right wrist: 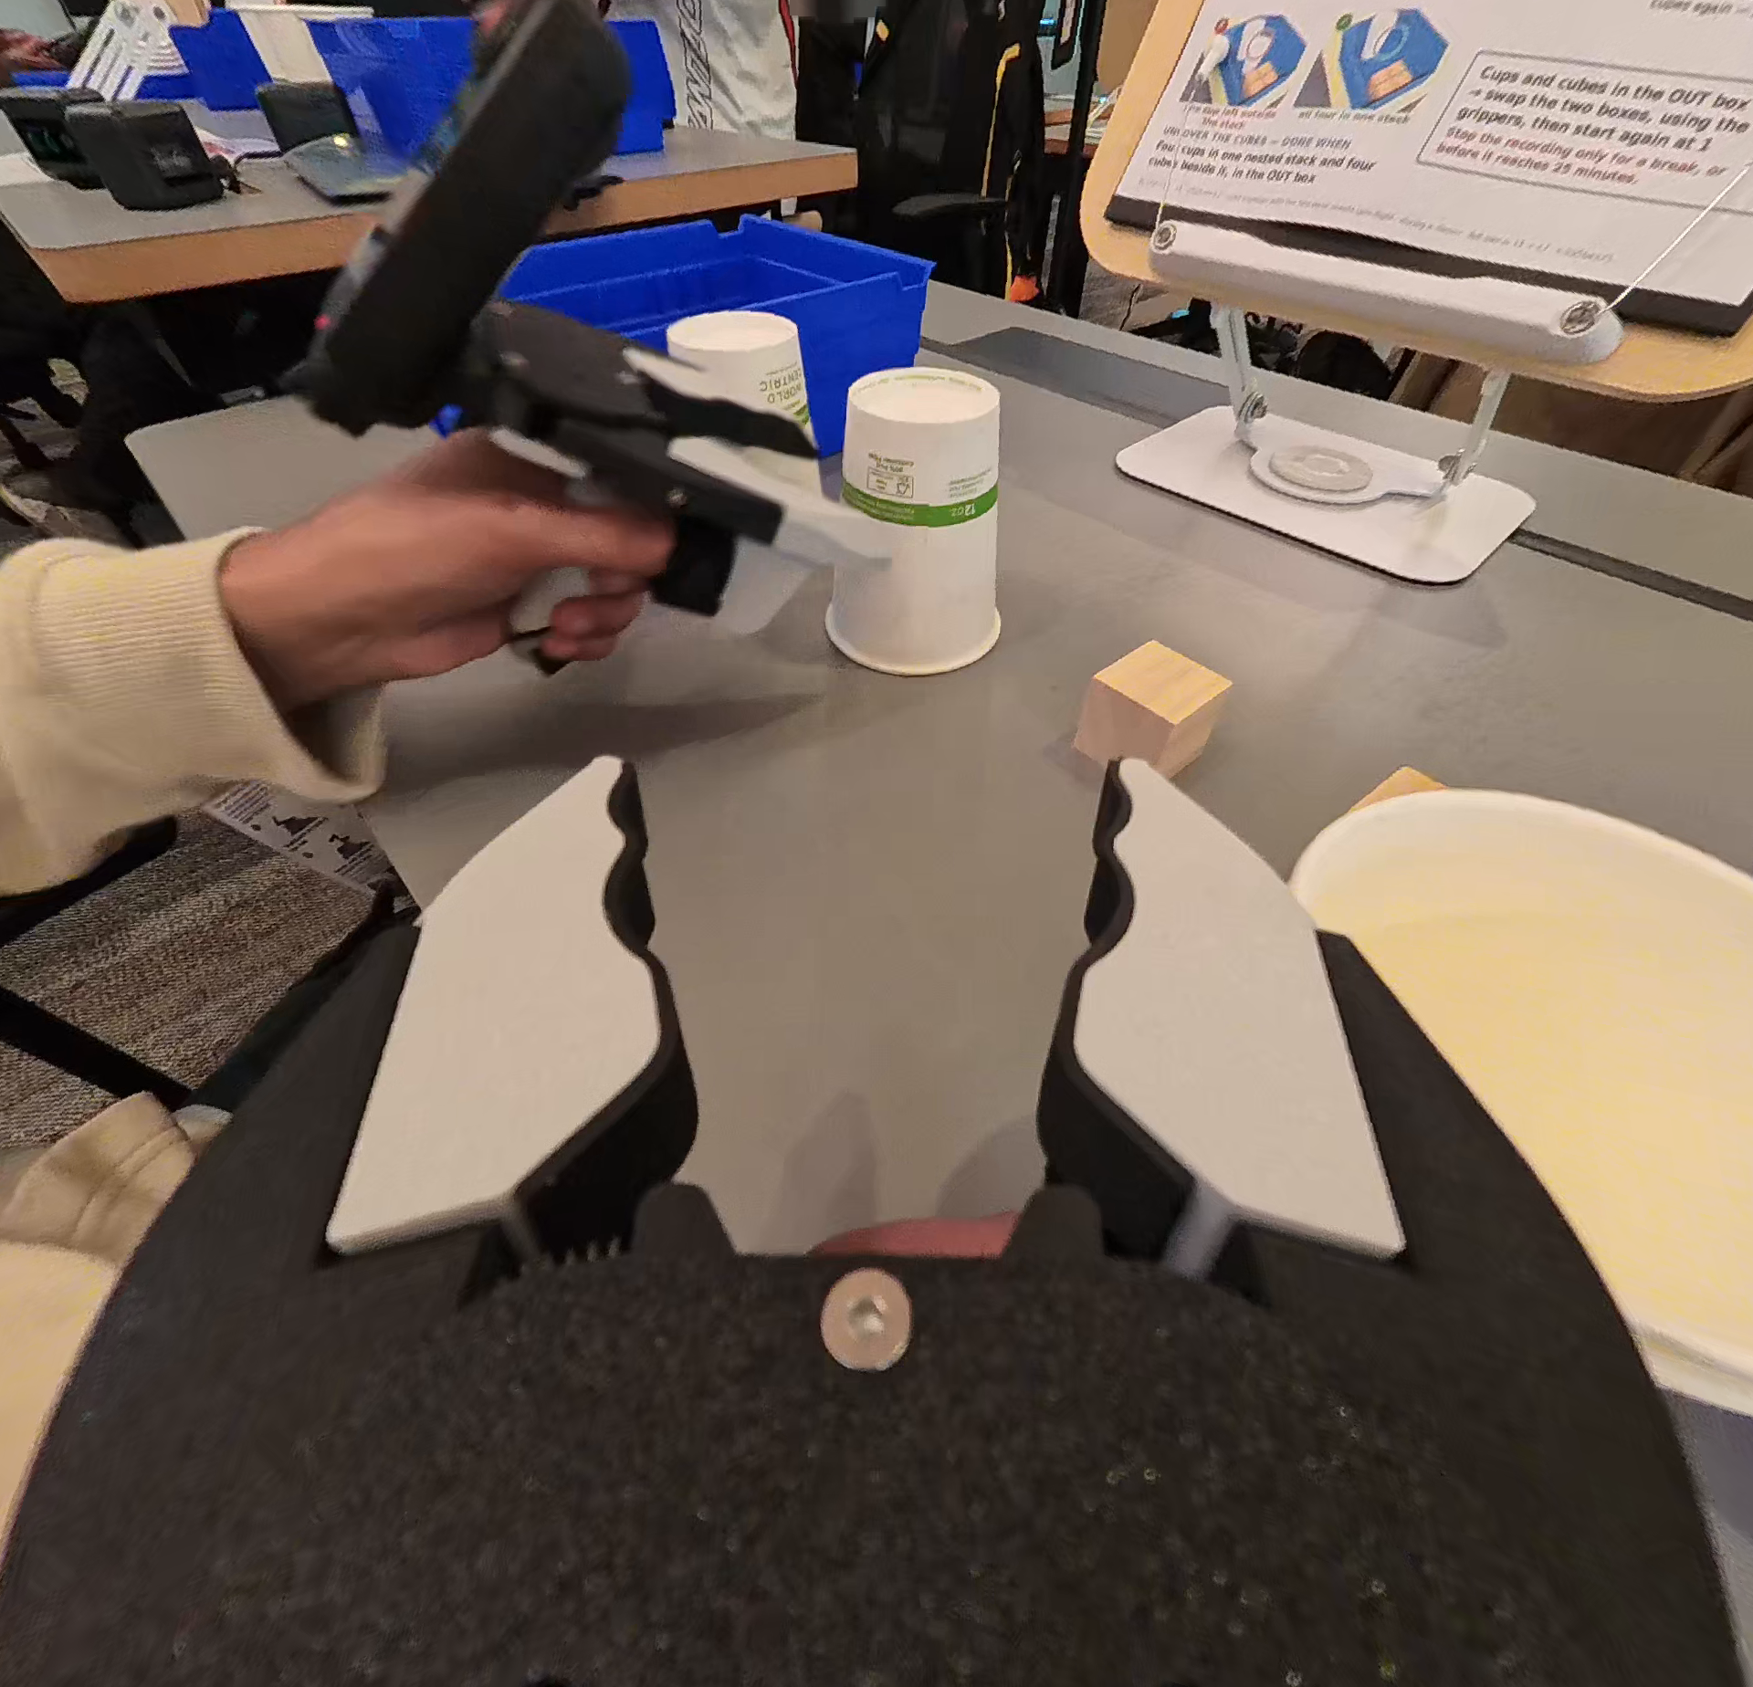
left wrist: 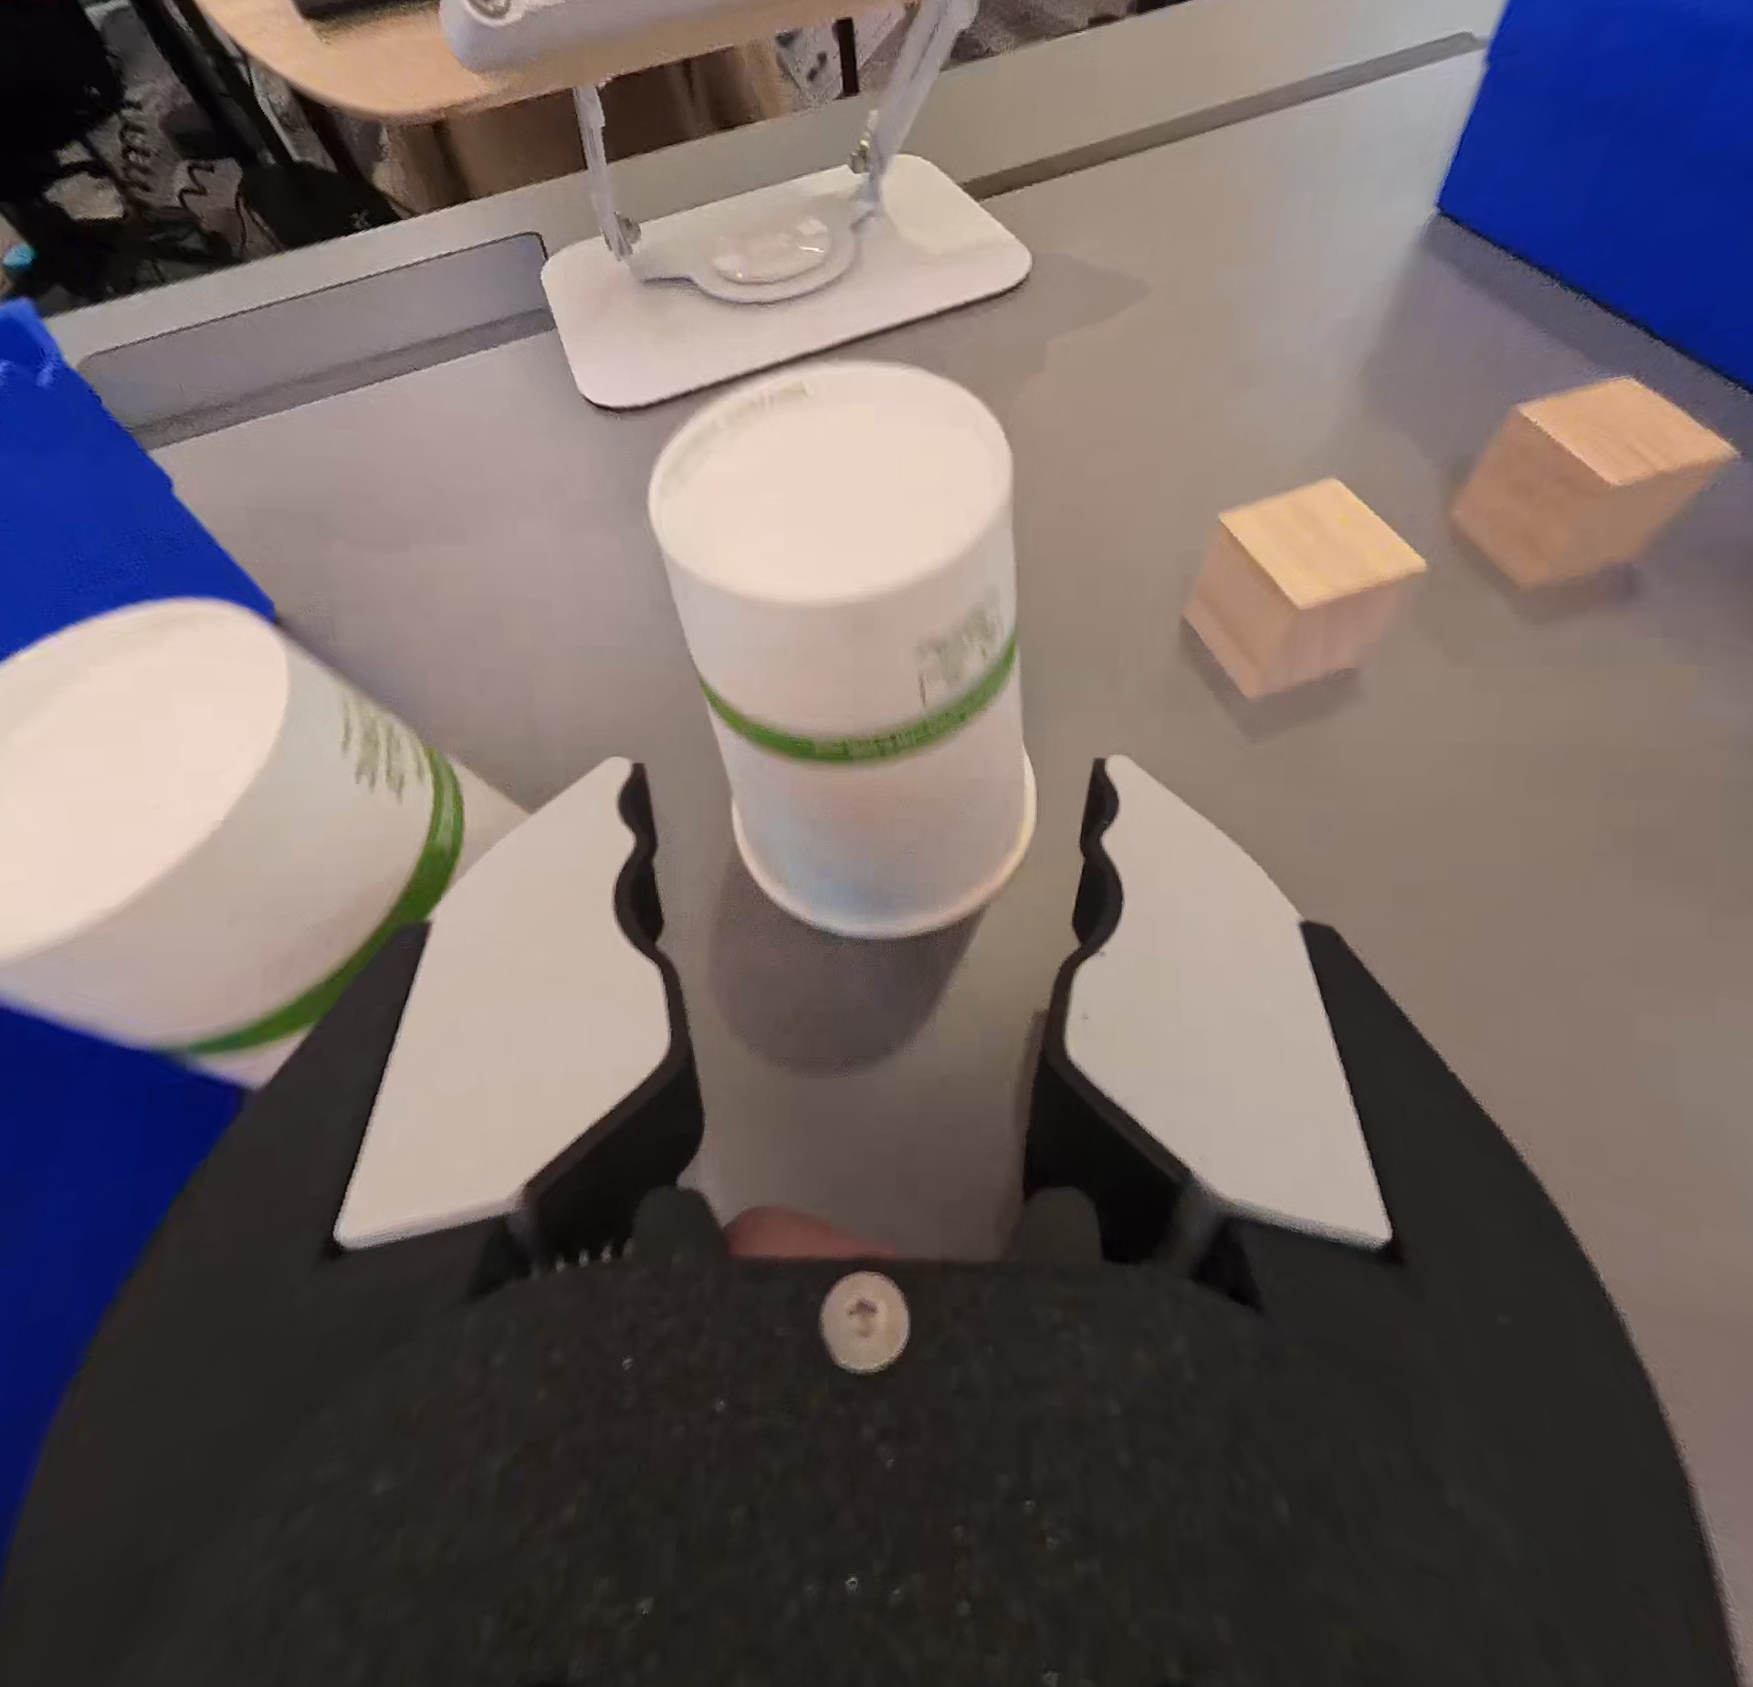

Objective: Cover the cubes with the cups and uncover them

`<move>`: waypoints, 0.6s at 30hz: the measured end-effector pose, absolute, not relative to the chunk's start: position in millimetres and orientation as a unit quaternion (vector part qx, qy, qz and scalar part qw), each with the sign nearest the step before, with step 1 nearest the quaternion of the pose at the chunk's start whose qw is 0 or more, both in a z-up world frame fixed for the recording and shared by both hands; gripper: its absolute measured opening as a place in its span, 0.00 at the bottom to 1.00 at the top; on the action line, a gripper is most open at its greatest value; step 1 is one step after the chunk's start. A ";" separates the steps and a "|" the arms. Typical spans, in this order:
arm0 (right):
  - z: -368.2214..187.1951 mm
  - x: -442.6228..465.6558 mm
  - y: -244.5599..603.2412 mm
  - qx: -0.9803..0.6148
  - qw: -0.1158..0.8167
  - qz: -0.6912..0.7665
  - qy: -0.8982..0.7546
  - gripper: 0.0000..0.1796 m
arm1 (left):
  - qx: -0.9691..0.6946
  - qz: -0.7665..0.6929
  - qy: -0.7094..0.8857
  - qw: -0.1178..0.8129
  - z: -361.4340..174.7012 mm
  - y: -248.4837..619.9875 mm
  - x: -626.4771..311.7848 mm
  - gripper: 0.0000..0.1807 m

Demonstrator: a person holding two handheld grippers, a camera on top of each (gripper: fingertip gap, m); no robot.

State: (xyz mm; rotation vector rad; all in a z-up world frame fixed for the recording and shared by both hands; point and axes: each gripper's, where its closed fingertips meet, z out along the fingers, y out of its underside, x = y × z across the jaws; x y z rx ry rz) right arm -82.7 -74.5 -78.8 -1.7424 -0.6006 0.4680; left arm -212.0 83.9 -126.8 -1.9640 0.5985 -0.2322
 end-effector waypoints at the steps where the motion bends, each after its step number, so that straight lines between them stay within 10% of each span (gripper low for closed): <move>1: -79.6 -82.7 -75.0 -0.747 0.579 0.204 -0.257 0.50 | -0.819 -0.098 0.245 0.509 -125.7 93.1 -208.0 0.48; 11: -85.5 -81.9 -75.7 -0.755 0.564 0.230 -0.243 0.49 | -0.833 -0.158 0.234 0.476 -118.6 128.2 -190.0 0.44; 18: -60.9 -96.4 -81.4 -0.725 0.573 0.305 -0.229 0.44 | -0.689 -0.391 0.239 0.561 16.9 88.5 -218.7 0.44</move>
